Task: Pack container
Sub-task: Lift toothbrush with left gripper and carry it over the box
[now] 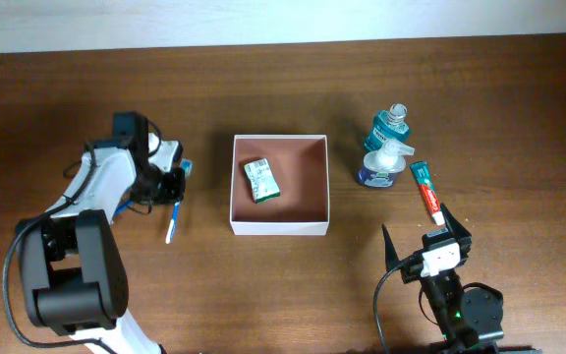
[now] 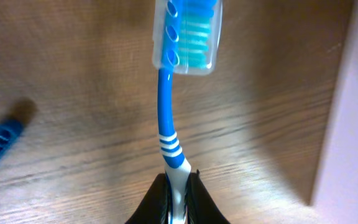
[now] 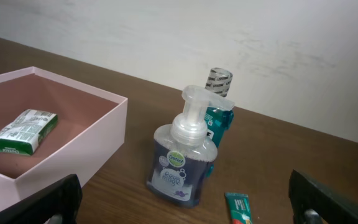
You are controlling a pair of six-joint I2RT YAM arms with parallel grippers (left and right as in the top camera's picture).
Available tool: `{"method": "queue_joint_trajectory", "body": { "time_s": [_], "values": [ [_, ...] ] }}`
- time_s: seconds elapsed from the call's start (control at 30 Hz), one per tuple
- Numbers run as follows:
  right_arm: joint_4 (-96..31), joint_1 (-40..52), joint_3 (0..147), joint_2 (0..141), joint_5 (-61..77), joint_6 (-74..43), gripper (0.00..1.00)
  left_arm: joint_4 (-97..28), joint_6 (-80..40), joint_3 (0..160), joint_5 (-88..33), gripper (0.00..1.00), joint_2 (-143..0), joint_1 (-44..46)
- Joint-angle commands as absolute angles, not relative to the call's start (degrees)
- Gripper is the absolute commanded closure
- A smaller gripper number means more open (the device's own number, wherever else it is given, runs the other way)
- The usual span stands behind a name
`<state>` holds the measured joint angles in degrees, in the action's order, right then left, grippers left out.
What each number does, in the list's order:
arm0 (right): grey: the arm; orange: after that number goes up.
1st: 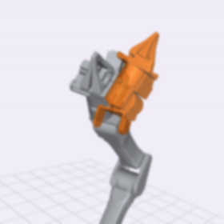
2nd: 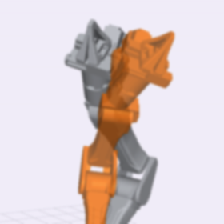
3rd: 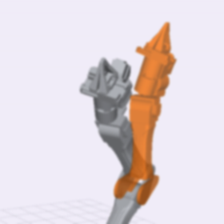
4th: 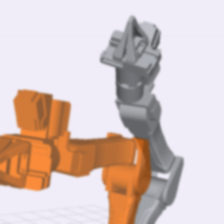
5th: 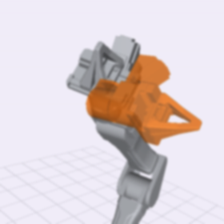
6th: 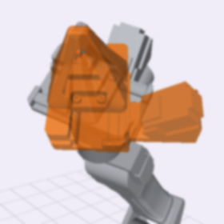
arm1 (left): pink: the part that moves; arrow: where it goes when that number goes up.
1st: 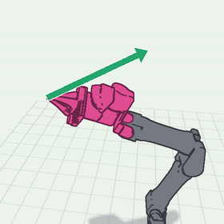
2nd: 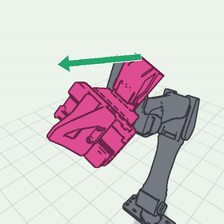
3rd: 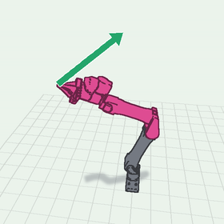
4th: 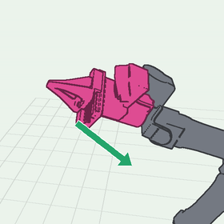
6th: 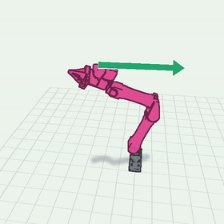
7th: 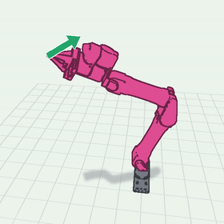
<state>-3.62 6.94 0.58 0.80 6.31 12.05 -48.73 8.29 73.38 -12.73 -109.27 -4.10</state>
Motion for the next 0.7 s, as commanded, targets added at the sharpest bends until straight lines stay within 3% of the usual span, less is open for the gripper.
{"method": "queue_joint_trajectory", "body": {
  "time_s": [0.0,0.33,0.67],
  "values": [
    [-3.9,6.6,0.3,0.3,6.4,12.0,0.02,-52.3,6.9,79.4,-15.9,1.00,-109.9,-3.9],
    [-3.9,6.6,0.3,0.3,6.4,12.0,0.02,-61.9,2.9,89.6,-16.1,0.99,-109.8,-1.7],
    [-3.9,6.6,0.3,0.3,6.4,12.0,0.02,-63.3,-0.1,93.4,-17.4,1.00,-106.5,4.6]
  ]
}}
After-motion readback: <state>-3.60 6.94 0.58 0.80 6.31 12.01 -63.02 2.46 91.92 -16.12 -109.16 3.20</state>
